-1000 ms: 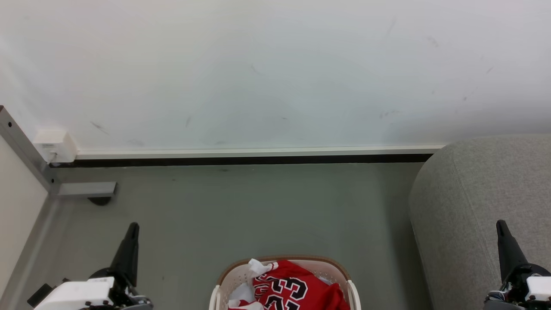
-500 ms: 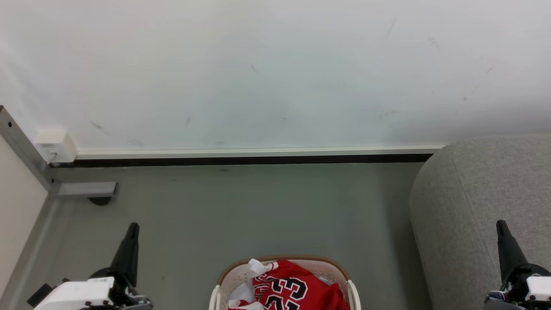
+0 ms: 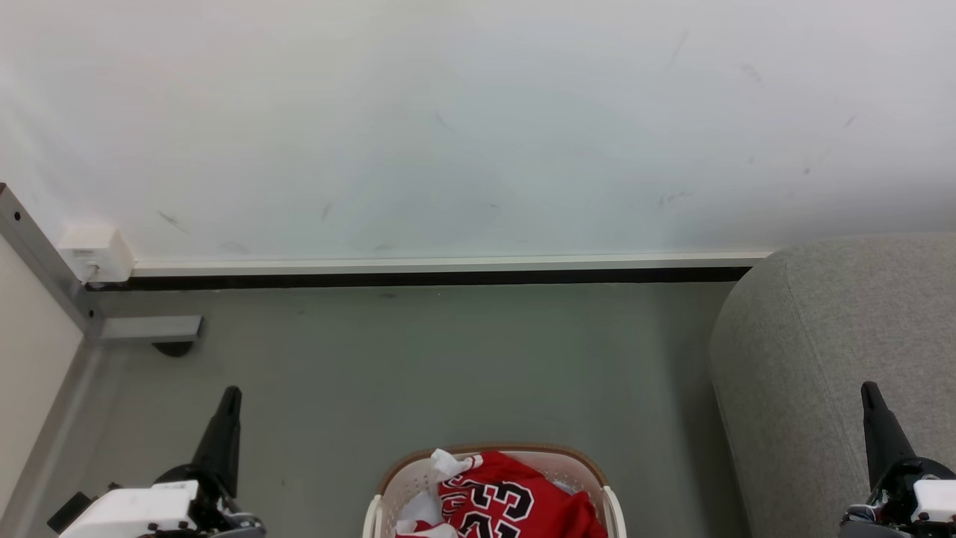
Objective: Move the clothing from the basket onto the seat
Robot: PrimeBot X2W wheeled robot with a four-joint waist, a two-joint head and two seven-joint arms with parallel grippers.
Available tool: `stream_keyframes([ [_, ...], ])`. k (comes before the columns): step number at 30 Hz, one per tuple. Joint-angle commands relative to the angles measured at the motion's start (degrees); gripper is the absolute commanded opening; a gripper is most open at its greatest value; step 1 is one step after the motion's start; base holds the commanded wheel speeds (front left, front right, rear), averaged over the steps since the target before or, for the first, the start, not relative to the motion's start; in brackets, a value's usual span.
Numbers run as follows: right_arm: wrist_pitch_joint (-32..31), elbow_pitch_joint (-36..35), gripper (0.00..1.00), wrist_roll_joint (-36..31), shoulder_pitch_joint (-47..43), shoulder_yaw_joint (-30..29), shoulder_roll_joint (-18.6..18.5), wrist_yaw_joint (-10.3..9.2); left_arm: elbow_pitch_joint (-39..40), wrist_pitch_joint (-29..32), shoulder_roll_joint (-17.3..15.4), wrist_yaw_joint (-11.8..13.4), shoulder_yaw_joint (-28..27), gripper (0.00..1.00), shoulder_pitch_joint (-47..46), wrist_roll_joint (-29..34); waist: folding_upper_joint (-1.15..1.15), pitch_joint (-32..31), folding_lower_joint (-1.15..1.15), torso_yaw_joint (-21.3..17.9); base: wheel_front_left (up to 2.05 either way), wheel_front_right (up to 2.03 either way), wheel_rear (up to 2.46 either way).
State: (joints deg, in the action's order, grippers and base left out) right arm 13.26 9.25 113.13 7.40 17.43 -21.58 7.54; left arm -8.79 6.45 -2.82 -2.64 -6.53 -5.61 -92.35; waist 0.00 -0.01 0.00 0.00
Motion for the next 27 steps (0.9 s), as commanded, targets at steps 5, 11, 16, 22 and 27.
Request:
stream_keyframes([
  [5,0.2,-0.2,0.00,0.2,0.8,0.0,-0.3,-0.17,0.1,-0.1,-0.2,-0.1,-0.1,0.00,-0.6,0.6,0.00,0.0,0.00,0.0,0.00,0.00,0.00],
  [11,0.2,-0.2,0.00,0.2,0.8,0.0,-0.3,-0.17,0.1,-0.1,-0.2,-0.1,-0.1,0.00,-0.6,0.6,0.00,0.0,0.00,0.0,0.00,0.00,0.00],
  [16,0.2,-0.2,0.00,0.2,0.8,0.0,-0.3,-0.17,0.1,-0.1,-0.2,-0.1,-0.1,0.00,-0.6,0.6,0.00,0.0,0.00,0.0,0.00,0.00,0.00],
  [22,-0.1,1.0,1.00,-0.3,-1.6,0.7,1.5,0.01,-1.6,-0.1,0.5,0.0,0.1,1.00,1.3,0.0,0.00,0.0,0.00,0.0,0.00,0.00,0.00],
  [27,0.1,-0.2,1.00,-1.6,-1.8,0.4,2.7,0.01,-0.7,-1.2,0.4,-0.4,0.1,1.00,1.3,0.4,0.00,0.1,0.00,0.0,0.00,0.00,0.00],
])
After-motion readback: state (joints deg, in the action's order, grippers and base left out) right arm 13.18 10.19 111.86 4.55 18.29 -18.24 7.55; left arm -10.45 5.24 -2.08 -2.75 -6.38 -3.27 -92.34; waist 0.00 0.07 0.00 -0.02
